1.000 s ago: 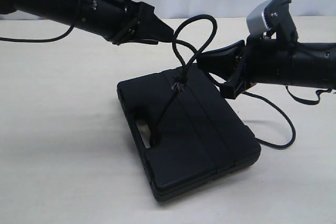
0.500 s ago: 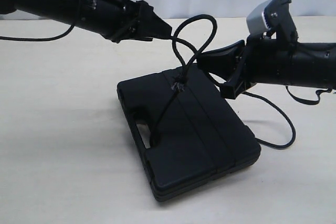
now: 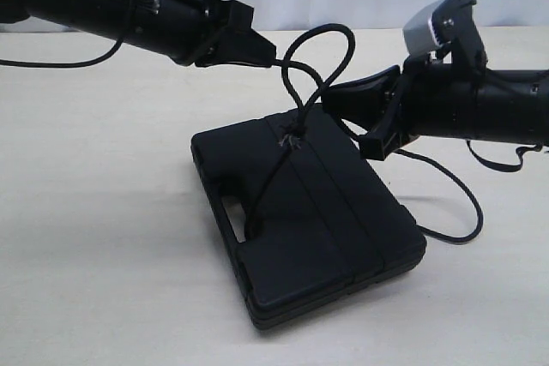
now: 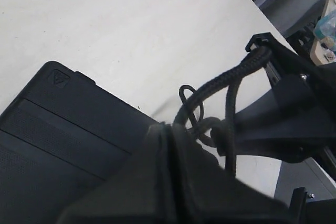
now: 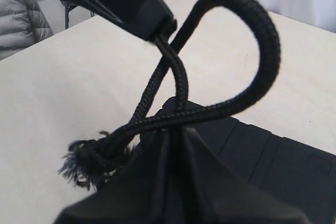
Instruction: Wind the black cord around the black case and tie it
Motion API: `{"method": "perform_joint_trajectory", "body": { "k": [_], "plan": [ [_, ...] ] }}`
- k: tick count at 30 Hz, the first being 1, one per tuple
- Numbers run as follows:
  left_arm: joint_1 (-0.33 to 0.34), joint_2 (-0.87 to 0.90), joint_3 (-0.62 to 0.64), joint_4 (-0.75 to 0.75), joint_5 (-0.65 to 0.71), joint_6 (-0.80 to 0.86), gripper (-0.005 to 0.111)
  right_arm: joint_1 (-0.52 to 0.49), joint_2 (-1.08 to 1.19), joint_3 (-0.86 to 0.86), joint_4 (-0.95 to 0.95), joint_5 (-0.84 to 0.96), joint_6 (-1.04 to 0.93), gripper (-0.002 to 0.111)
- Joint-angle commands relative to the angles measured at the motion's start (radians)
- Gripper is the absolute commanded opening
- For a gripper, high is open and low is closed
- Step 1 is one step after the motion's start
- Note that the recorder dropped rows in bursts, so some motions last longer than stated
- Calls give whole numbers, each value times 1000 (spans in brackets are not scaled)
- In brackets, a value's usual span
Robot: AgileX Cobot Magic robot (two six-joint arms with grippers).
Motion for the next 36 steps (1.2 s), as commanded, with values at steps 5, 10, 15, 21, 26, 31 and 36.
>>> {"method": "perform_joint_trajectory", "body": {
  "k": [5, 10, 15, 21, 26, 31, 36],
  "plan": [
    [0, -1, -1, -20, 9, 4, 0, 1, 1, -5, 4, 16, 78, 42],
    [1, -24, -1, -20, 2, 8, 0, -1, -40, -5, -19, -96, 78, 59],
    [1, -95, -20, -50, -15, 34, 0, 2, -159, -22, -75, -171, 58, 60],
    [-23, -95, -142, -110, 108, 71, 0, 2, -121, -34, -71, -38, -43, 60],
    [-25, -95, -186, -108, 127, 78, 0, 2, -72, -34, -71, -144, -68, 60],
    [-25, -95, -185, -106, 127, 78, 0, 2, -66, -34, -100, -236, -68, 30],
    [-25, -95, -185, -106, 129, 78, 0, 2, -16, -34, -109, -224, -85, 30]
  ]
}}
